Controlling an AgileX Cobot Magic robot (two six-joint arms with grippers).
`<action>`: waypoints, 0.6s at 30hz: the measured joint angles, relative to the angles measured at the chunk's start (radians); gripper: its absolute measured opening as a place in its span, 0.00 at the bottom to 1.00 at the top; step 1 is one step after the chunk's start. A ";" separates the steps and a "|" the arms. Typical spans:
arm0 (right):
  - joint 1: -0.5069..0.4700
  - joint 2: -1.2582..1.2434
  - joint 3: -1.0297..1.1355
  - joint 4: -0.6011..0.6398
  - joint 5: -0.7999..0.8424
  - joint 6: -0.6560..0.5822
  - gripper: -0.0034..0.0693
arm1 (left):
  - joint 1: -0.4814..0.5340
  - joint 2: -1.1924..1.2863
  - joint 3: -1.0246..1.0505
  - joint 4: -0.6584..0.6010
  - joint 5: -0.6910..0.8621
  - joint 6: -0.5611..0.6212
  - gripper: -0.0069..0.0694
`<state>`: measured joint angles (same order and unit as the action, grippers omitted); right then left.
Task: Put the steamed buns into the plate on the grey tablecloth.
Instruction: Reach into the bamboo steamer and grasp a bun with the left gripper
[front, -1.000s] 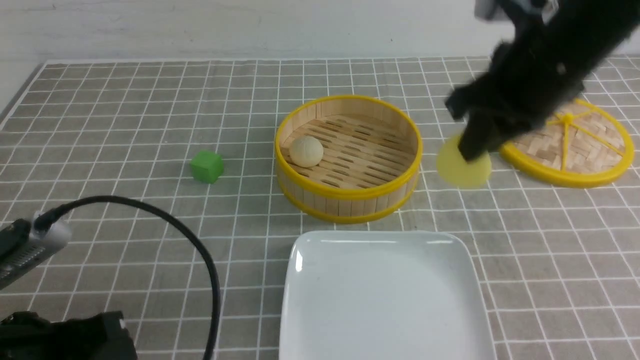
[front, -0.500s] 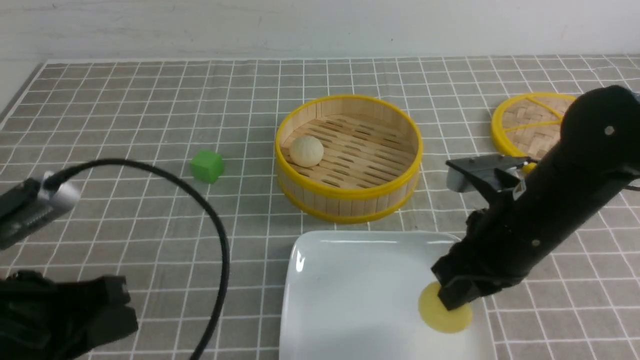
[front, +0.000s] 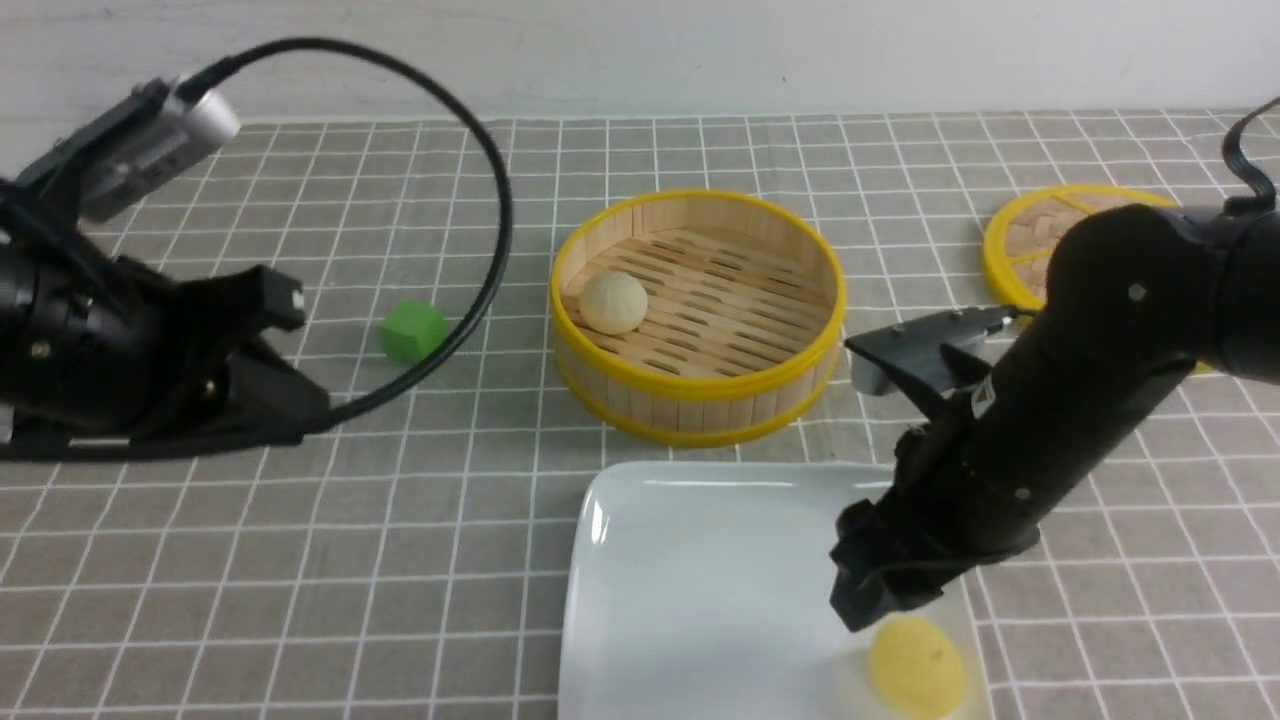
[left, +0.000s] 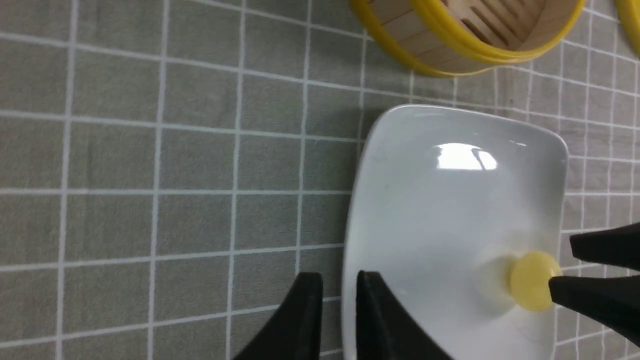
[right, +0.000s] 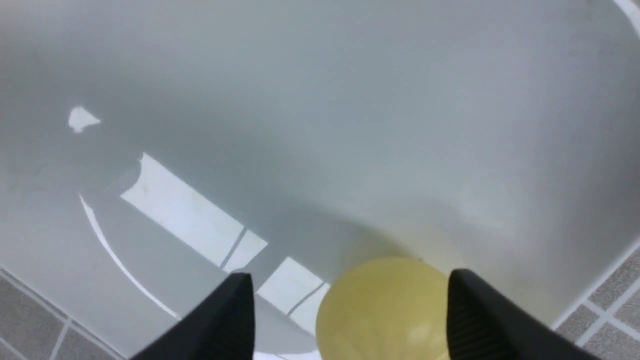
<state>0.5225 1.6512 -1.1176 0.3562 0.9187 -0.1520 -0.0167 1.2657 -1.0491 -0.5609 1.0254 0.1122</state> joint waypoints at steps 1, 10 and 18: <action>0.000 -0.005 -0.023 -0.010 0.021 0.000 0.72 | -0.019 0.018 -0.026 0.000 0.011 -0.001 0.31; 0.000 -0.240 -0.094 -0.164 0.273 0.047 0.10 | -0.255 0.258 -0.296 -0.002 -0.006 -0.037 0.51; 0.000 -0.509 0.079 -0.198 0.294 0.109 0.03 | -0.357 0.572 -0.675 0.109 -0.012 -0.074 0.56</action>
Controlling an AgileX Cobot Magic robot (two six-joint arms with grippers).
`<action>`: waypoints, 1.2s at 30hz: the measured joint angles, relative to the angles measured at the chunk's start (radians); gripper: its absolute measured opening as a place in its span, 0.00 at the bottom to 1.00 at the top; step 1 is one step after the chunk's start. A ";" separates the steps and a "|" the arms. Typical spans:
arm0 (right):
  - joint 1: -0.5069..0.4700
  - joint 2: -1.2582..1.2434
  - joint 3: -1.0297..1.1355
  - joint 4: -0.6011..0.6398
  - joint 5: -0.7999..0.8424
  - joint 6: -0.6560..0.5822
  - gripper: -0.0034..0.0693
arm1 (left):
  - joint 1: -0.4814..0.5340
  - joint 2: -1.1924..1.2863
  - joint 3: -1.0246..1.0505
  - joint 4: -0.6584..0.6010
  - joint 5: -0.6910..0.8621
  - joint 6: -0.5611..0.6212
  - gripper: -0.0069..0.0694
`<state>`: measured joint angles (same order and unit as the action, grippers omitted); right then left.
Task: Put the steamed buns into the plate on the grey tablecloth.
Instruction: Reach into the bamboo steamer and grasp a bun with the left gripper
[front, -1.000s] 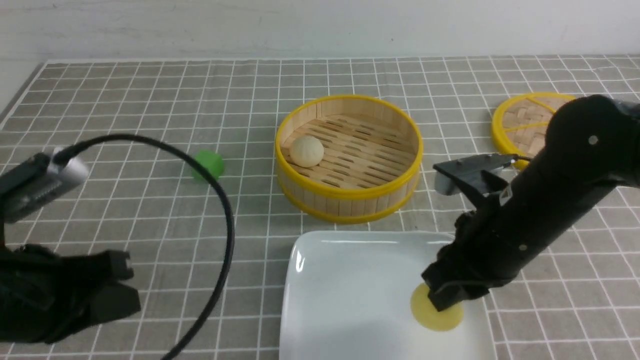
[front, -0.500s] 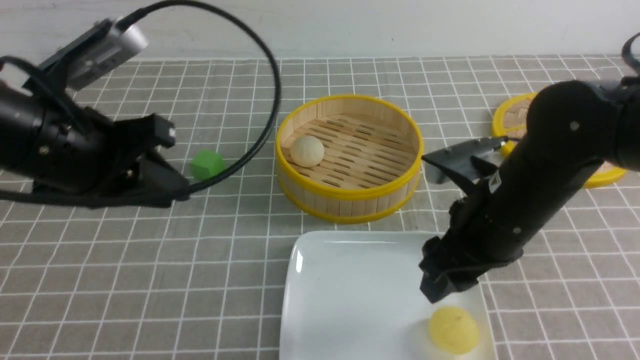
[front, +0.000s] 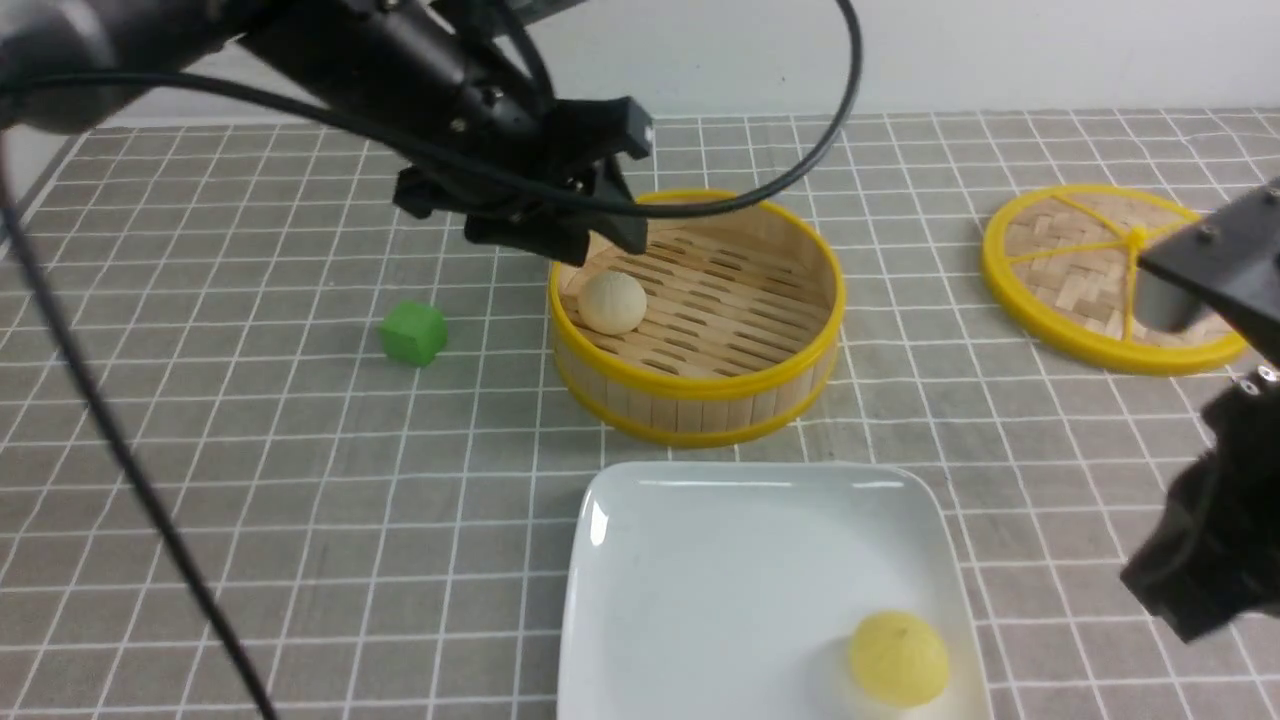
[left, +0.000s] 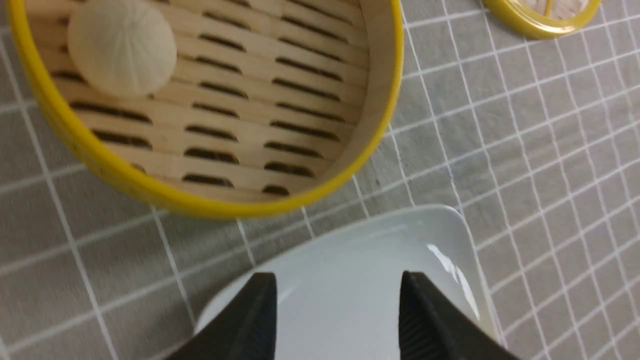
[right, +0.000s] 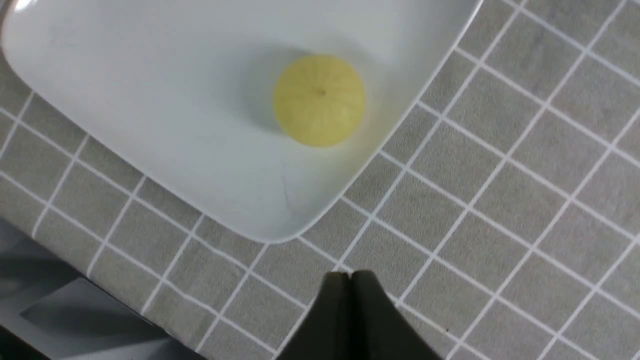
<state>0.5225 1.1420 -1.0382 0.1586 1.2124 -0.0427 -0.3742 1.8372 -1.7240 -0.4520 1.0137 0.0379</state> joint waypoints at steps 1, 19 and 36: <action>0.000 -0.026 0.028 -0.002 -0.005 0.001 0.03 | -0.011 0.043 -0.051 0.028 0.004 -0.013 0.57; 0.000 -0.124 0.174 -0.038 -0.106 0.004 0.03 | -0.053 0.459 -0.442 0.400 0.019 -0.190 0.57; 0.000 -0.124 0.174 -0.007 -0.145 0.004 0.05 | -0.052 0.504 -0.445 0.402 -0.027 -0.279 0.38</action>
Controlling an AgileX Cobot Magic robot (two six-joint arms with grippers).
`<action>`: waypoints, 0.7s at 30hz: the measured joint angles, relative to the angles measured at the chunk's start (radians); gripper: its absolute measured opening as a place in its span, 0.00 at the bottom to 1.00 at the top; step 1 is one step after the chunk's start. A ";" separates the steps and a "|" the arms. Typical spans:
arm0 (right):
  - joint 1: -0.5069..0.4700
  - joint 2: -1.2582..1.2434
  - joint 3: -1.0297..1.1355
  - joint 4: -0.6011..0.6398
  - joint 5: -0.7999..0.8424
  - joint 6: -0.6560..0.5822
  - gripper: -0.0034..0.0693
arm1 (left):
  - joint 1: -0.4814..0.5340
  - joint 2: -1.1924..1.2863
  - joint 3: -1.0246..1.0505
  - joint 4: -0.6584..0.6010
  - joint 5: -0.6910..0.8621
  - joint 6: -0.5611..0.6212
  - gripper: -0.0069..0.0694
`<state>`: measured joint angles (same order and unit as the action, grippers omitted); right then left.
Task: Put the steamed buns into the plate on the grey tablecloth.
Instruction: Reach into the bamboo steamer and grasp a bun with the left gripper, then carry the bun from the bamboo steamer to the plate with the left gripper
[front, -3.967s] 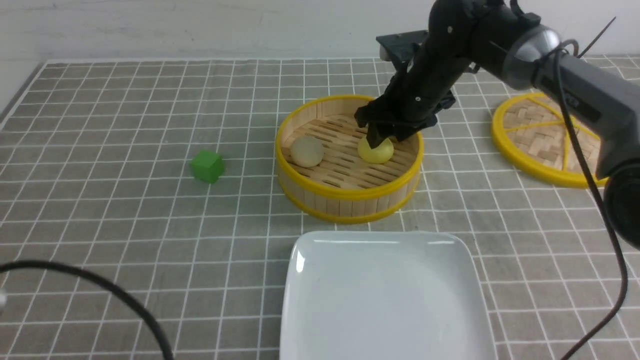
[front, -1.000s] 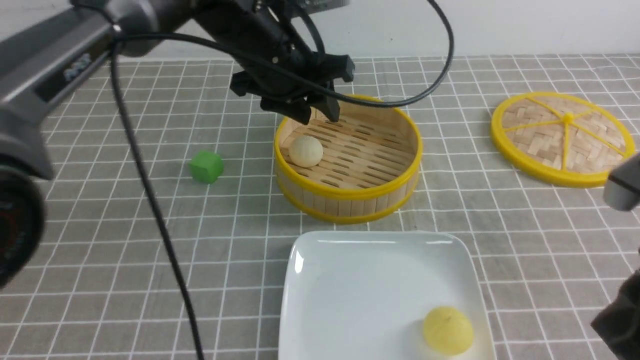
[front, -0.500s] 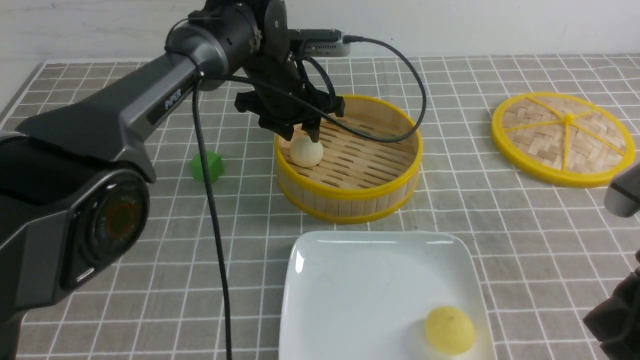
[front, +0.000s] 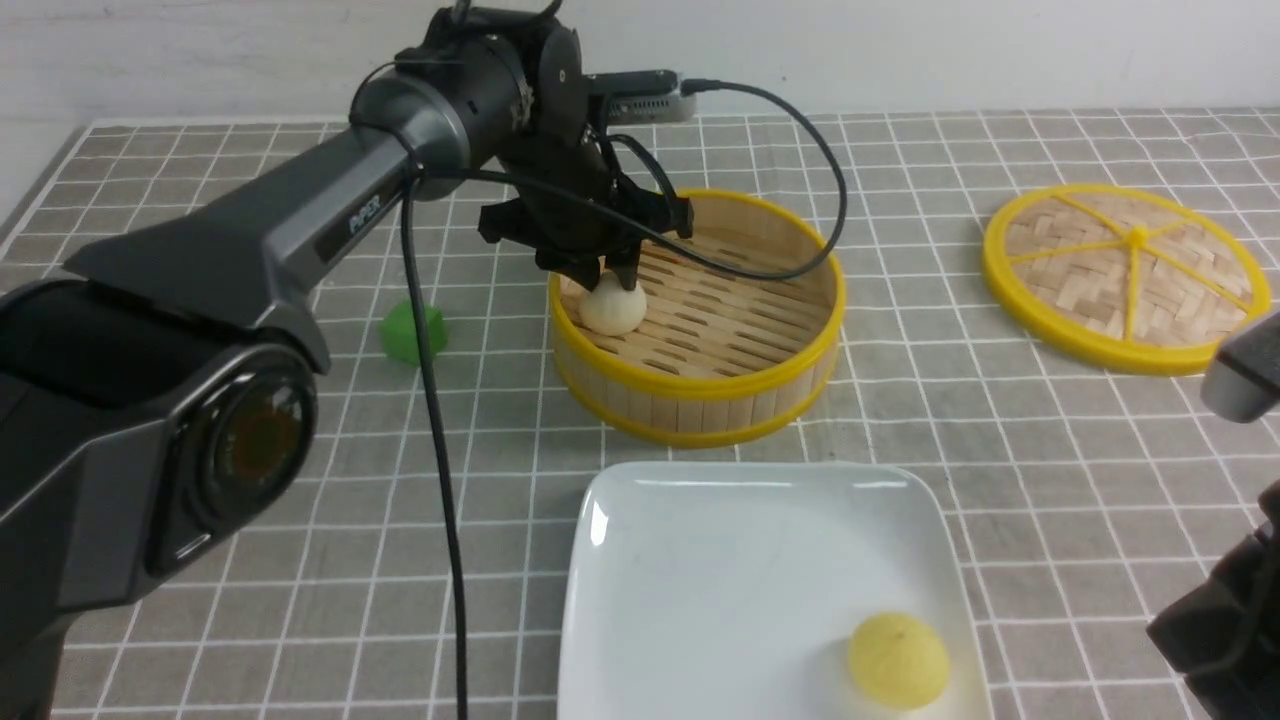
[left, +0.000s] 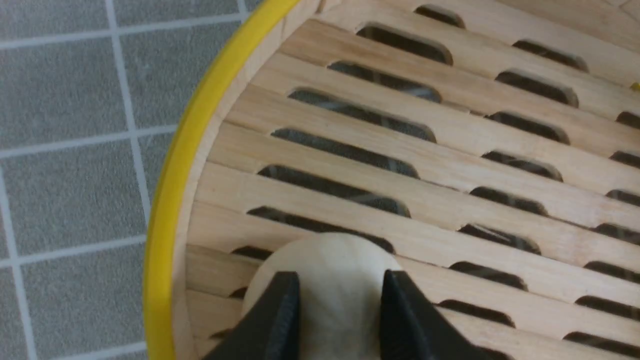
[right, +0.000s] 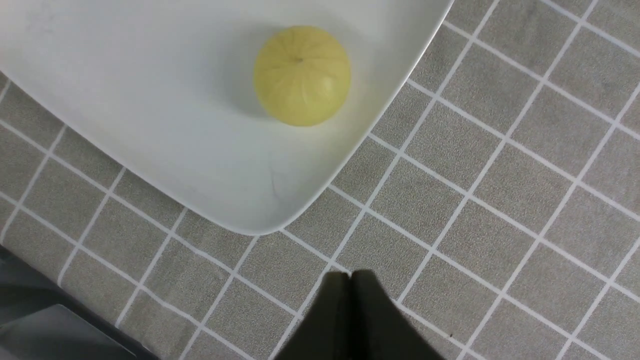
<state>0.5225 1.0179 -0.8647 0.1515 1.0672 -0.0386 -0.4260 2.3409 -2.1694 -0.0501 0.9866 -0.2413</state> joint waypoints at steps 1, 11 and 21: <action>0.000 0.000 0.000 0.000 0.000 0.000 0.05 | 0.000 0.001 0.000 0.000 0.012 -0.004 0.32; 0.000 -0.002 0.000 0.000 0.004 0.000 0.06 | 0.000 -0.066 -0.141 -0.010 0.226 0.010 0.12; 0.000 -0.118 0.000 -0.026 0.054 0.001 0.08 | -0.021 -0.463 0.048 -0.177 0.256 0.099 0.13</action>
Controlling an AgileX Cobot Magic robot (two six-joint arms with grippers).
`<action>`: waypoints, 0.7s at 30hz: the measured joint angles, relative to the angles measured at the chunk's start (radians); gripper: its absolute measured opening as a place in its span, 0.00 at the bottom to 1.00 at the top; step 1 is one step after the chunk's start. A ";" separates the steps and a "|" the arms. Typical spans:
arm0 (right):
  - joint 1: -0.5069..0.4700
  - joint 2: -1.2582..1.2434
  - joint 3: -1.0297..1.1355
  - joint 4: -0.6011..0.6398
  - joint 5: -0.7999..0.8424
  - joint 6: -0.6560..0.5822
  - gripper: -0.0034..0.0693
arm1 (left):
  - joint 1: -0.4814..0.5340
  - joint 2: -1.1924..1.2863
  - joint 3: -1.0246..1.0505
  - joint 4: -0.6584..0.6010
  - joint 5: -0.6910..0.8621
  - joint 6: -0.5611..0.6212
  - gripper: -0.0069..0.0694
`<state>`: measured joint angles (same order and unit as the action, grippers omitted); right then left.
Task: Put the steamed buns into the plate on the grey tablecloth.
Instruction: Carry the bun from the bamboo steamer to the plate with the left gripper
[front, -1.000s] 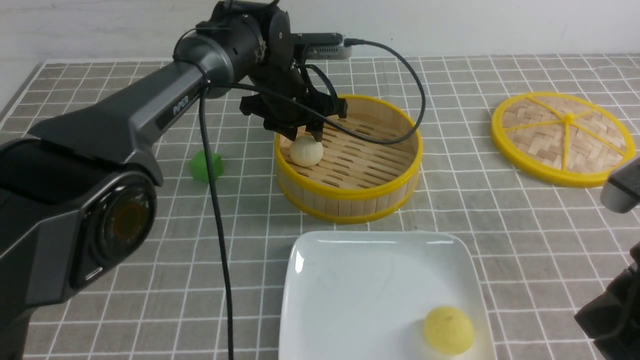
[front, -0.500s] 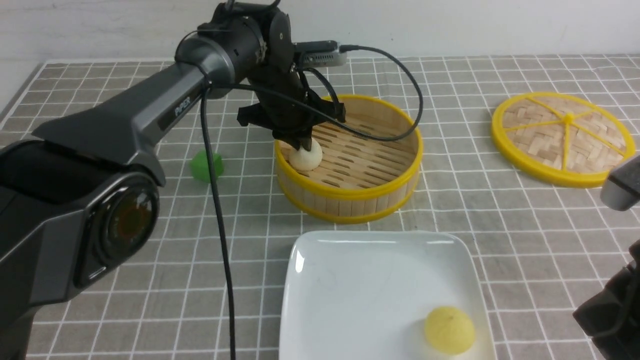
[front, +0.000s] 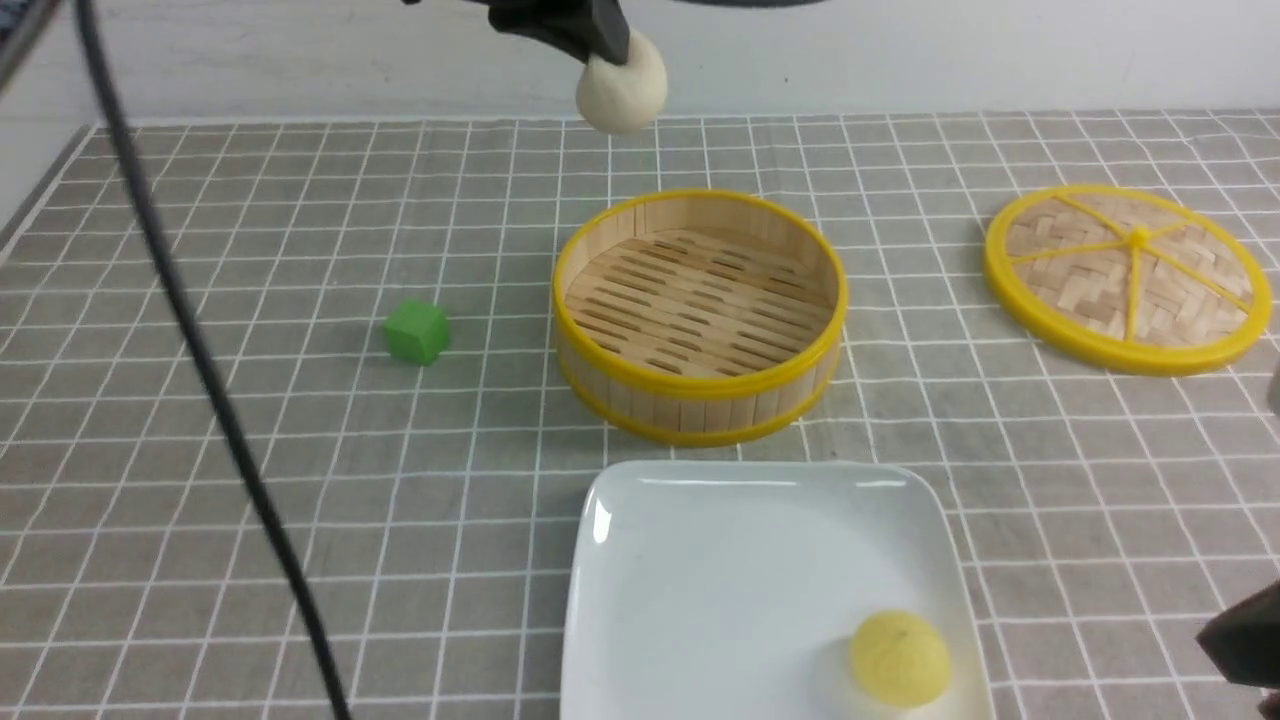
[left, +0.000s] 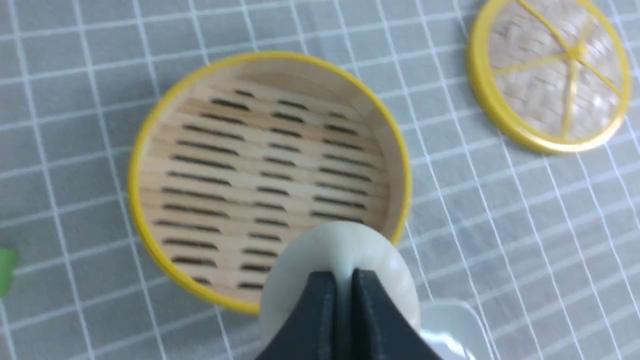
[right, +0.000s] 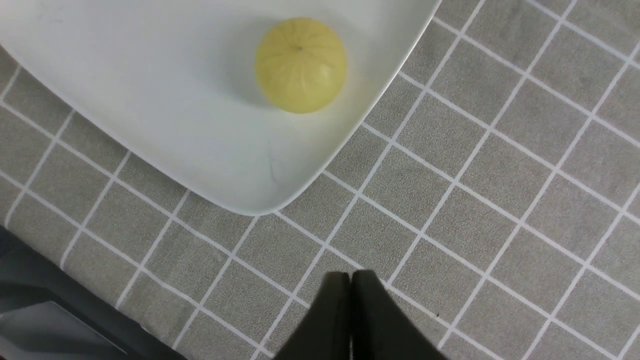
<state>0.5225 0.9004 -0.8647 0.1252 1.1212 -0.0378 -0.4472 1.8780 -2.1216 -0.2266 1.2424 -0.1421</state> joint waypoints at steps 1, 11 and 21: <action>0.000 -0.016 0.000 -0.003 0.002 0.000 0.08 | -0.013 -0.033 0.061 0.000 0.000 0.007 0.13; 0.000 -0.226 0.000 -0.019 0.033 0.000 0.09 | -0.238 -0.109 0.683 0.065 -0.083 0.023 0.13; 0.000 -0.243 0.000 -0.020 0.036 0.019 0.09 | -0.257 -0.091 0.801 0.066 -0.255 -0.030 0.16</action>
<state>0.5225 0.6573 -0.8647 0.1052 1.1574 -0.0187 -0.7045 1.7871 -1.3201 -0.1603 0.9872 -0.1717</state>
